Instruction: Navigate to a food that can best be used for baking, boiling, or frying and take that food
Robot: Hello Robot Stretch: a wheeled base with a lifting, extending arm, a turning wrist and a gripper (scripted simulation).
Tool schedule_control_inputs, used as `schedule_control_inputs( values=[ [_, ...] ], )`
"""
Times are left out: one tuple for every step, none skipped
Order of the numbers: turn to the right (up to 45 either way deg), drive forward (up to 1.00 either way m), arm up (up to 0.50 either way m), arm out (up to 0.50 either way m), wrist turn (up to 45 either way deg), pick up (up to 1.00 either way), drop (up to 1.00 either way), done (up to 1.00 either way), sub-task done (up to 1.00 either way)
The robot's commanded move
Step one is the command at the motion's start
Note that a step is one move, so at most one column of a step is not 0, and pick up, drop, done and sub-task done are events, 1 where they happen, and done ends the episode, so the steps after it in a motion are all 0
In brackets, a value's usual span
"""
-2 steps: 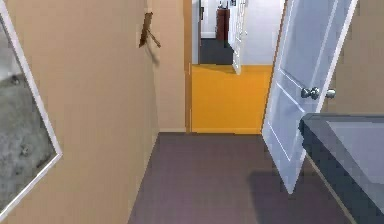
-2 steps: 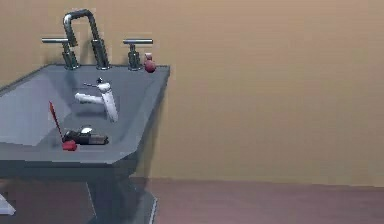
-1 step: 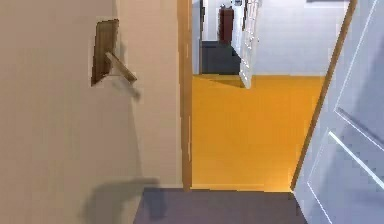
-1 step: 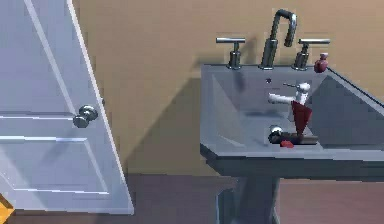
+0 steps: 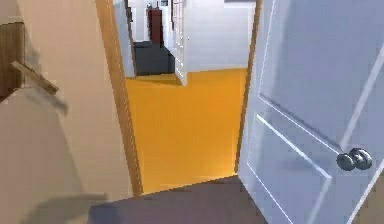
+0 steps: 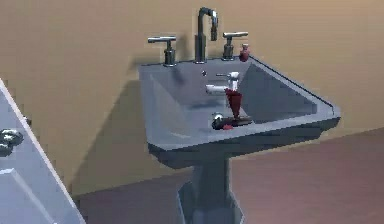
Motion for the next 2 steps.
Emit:
schedule_control_inputs(
  values=[
    [0.0,1.0,0.0,0.0,0.0,0.0,0.0,0.0,0.0],
    [0.0,0.1,0.0,0.0,0.0,0.0,0.0,0.0,0.0]
  ],
)
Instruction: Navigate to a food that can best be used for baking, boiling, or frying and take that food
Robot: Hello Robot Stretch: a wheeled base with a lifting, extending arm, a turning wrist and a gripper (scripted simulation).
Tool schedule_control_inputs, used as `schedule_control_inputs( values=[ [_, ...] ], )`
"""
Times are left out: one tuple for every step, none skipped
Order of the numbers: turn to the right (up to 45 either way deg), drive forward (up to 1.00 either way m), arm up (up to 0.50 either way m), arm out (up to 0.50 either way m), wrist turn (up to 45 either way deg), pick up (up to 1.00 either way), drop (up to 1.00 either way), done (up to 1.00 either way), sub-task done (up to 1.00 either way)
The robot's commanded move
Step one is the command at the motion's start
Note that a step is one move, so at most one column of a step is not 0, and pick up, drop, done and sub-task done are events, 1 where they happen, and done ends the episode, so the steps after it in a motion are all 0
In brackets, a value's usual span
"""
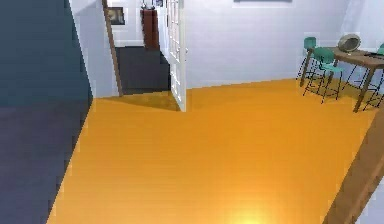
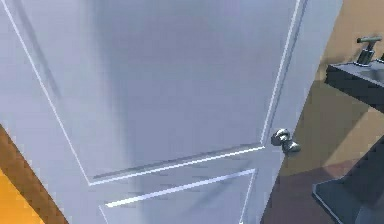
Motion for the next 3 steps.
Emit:
schedule_control_inputs(
  values=[
    [-12.0,0.0,0.0,0.0,0.0,0.0,0.0,0.0,0.0],
    [0.0,0.45,0.0,0.0,0.0,0.0,0.0,0.0,0.0],
    [-45.0,0.0,0.0,0.0,0.0,0.0,0.0,0.0,0.0]
  ],
)
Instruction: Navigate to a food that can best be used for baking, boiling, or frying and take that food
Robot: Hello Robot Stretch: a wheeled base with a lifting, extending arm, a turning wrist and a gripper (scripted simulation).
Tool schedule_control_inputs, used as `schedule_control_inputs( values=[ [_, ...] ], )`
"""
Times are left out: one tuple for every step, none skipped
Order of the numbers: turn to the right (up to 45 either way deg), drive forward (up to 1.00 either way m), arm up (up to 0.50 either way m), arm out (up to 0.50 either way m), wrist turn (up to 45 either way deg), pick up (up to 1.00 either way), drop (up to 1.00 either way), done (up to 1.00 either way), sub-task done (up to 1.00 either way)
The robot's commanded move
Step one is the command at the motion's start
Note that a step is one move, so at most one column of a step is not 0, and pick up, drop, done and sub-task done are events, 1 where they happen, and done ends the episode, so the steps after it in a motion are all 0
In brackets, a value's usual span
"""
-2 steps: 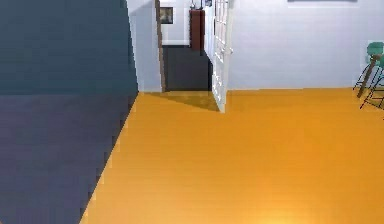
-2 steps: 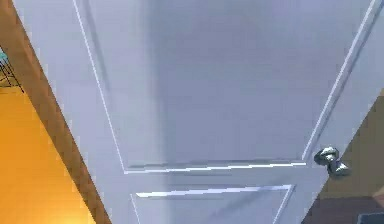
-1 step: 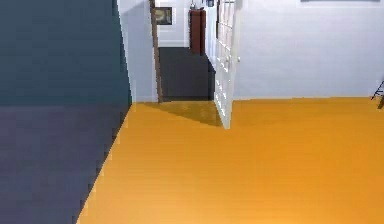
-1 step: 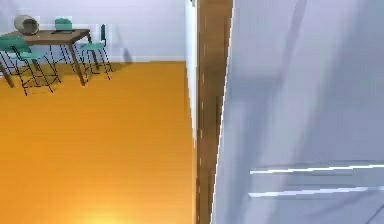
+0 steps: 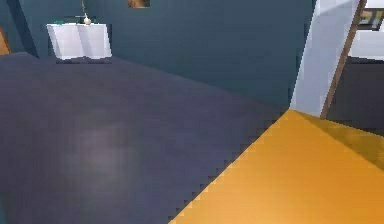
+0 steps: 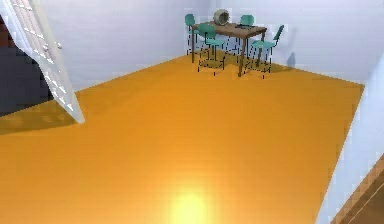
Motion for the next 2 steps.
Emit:
schedule_control_inputs(
  values=[
    [0.0,0.35,0.0,0.0,0.0,0.0,0.0,0.0,0.0],
    [-27.0,0.0,0.0,0.0,0.0,0.0,0.0,0.0,0.0]
  ],
)
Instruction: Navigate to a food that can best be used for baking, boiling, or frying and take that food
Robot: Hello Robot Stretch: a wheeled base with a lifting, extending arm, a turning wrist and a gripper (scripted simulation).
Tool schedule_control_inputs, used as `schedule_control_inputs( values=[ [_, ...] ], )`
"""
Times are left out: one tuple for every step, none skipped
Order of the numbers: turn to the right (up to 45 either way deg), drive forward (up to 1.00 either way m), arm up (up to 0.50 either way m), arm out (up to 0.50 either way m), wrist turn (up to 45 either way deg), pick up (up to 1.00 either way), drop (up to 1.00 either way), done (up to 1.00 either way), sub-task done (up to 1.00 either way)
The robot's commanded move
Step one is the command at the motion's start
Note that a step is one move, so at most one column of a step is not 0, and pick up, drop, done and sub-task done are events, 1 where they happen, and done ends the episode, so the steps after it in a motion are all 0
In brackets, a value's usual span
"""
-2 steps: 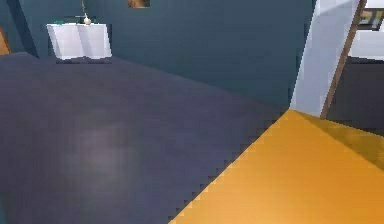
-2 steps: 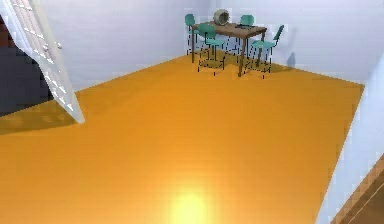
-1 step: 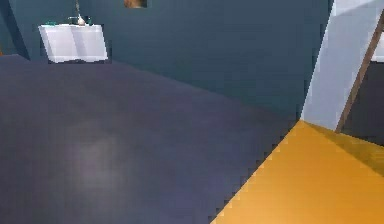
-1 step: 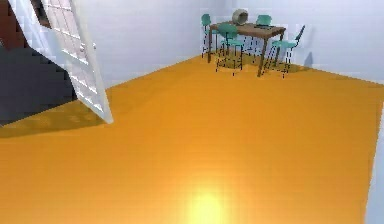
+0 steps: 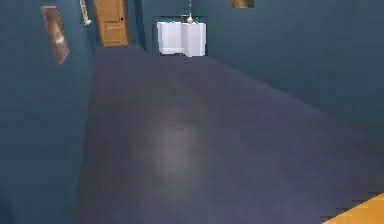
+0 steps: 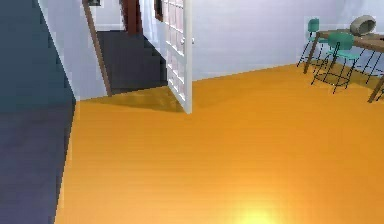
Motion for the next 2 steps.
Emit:
schedule_control_inputs(
  values=[
    [-3.0,0.0,0.0,0.0,0.0,0.0,0.0,0.0,0.0],
    [0.0,1.0,0.0,0.0,0.0,0.0,0.0,0.0,0.0]
  ],
)
